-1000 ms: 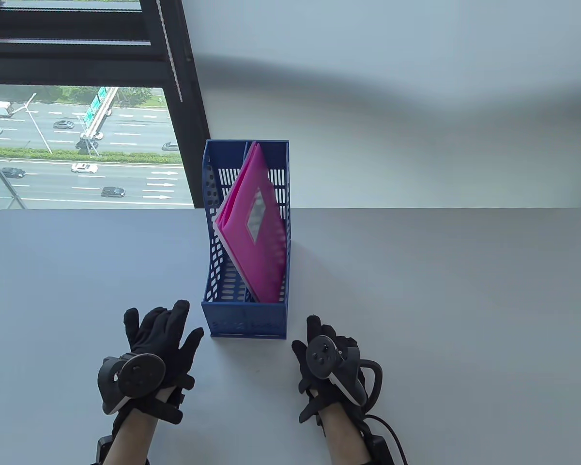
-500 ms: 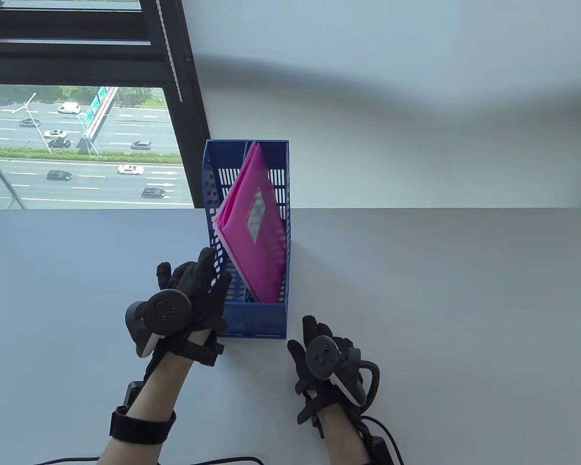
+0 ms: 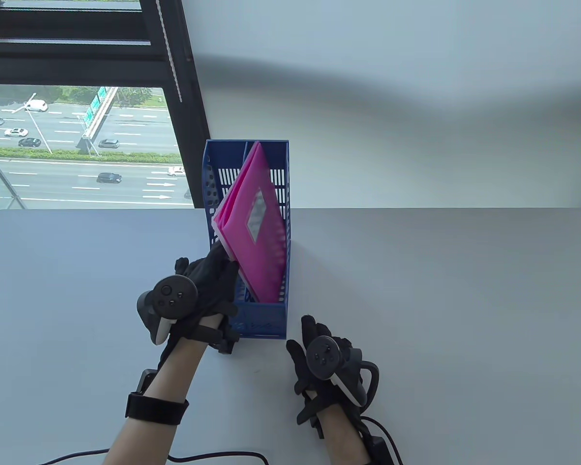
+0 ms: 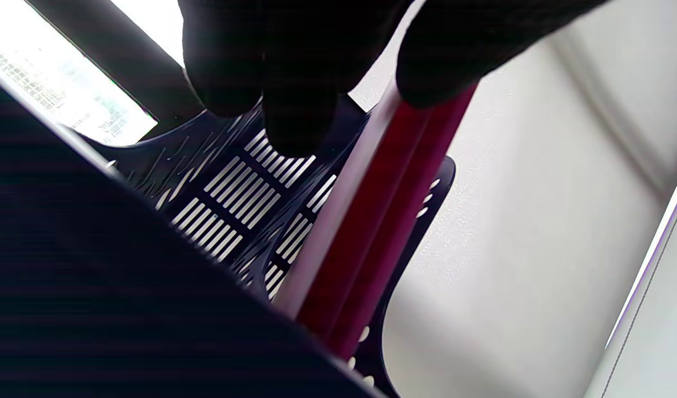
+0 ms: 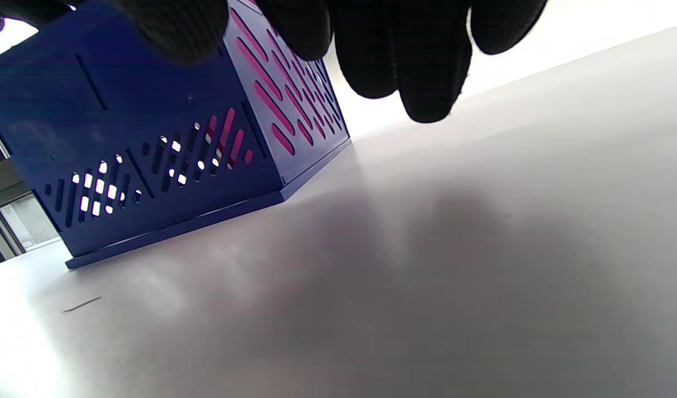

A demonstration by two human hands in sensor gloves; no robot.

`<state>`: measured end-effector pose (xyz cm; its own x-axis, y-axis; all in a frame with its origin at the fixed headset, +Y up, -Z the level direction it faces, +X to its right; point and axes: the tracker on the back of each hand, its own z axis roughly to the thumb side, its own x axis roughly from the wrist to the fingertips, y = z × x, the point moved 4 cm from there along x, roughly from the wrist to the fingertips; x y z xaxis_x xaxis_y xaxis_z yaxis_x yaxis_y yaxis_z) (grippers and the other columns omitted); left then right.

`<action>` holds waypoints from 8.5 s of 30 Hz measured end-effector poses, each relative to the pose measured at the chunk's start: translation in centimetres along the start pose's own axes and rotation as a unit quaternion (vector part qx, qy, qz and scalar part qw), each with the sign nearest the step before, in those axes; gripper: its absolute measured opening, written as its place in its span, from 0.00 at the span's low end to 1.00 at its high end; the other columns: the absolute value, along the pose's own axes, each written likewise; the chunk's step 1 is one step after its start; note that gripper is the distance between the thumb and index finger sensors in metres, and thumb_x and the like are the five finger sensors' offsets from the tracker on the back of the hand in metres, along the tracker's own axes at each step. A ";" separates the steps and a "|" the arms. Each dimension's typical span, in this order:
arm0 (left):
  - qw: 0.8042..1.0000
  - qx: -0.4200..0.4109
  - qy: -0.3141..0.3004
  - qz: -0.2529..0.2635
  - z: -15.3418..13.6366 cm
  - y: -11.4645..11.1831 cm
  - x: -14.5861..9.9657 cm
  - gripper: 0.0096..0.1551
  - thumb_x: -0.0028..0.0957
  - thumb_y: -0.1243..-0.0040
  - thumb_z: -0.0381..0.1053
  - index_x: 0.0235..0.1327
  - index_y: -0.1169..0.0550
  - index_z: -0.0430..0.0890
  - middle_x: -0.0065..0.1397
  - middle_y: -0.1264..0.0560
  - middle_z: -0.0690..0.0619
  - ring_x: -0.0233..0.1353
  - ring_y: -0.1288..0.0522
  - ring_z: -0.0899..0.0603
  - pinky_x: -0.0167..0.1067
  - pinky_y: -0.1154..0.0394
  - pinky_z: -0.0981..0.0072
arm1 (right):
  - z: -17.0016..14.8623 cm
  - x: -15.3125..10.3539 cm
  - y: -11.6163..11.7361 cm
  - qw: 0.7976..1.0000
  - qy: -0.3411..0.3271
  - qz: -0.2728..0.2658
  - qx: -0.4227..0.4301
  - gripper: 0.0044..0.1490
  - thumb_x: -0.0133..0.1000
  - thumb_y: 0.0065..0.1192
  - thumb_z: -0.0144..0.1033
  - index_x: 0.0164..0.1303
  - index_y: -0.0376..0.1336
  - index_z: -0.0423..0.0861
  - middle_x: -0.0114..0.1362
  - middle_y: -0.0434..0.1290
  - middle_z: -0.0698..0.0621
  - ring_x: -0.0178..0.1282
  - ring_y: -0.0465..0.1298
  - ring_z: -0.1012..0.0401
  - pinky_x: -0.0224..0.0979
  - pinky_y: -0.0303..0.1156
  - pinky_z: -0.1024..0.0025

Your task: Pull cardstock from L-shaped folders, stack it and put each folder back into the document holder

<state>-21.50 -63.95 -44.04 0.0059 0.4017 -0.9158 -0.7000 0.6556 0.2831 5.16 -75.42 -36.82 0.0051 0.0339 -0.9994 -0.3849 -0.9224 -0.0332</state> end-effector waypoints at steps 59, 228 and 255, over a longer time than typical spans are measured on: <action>0.925 -0.068 -0.092 0.362 0.3 22.7 -14.1 0.22 0.63 0.44 0.50 0.66 0.23 0.45 0.58 0.20 0.53 0.63 0.21 0.37 0.73 0.41 0.35 | -0.2 -0.1 -0.5 1.000 0.002 -0.017 -0.004 0.44 0.63 0.51 0.68 0.87 0.49 0.58 0.85 0.62 0.51 0.75 0.70 0.49 0.81 0.57 0.46; 0.846 -0.447 -0.083 -0.278 -8.5 0.0 -10.9 0.24 0.64 0.43 0.53 0.68 0.22 0.44 0.59 0.17 0.48 0.53 0.11 0.41 0.63 0.23 0.47 | 1.3 -3.4 -8.0 0.877 -0.221 -0.166 0.392 0.42 0.66 0.69 0.36 0.84 0.47 0.60 0.75 0.71 0.55 0.58 0.83 0.61 0.78 0.66 0.52; 0.842 -0.458 -0.084 -0.272 -8.4 -0.1 -10.9 0.24 0.64 0.43 0.54 0.67 0.22 0.43 0.59 0.17 0.47 0.53 0.11 0.41 0.63 0.23 0.47 | 3.3 -7.5 -9.5 0.873 -0.244 -0.399 0.139 0.39 0.64 0.73 0.40 0.81 0.54 0.59 0.82 0.64 0.51 0.52 0.85 0.64 0.75 0.71 0.57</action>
<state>-27.50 -73.73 -36.48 0.5515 0.3360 -0.7635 -0.8175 0.0356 -0.5749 5.67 -65.67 -28.96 0.0057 0.8453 -0.5342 -0.6490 -0.4033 -0.6451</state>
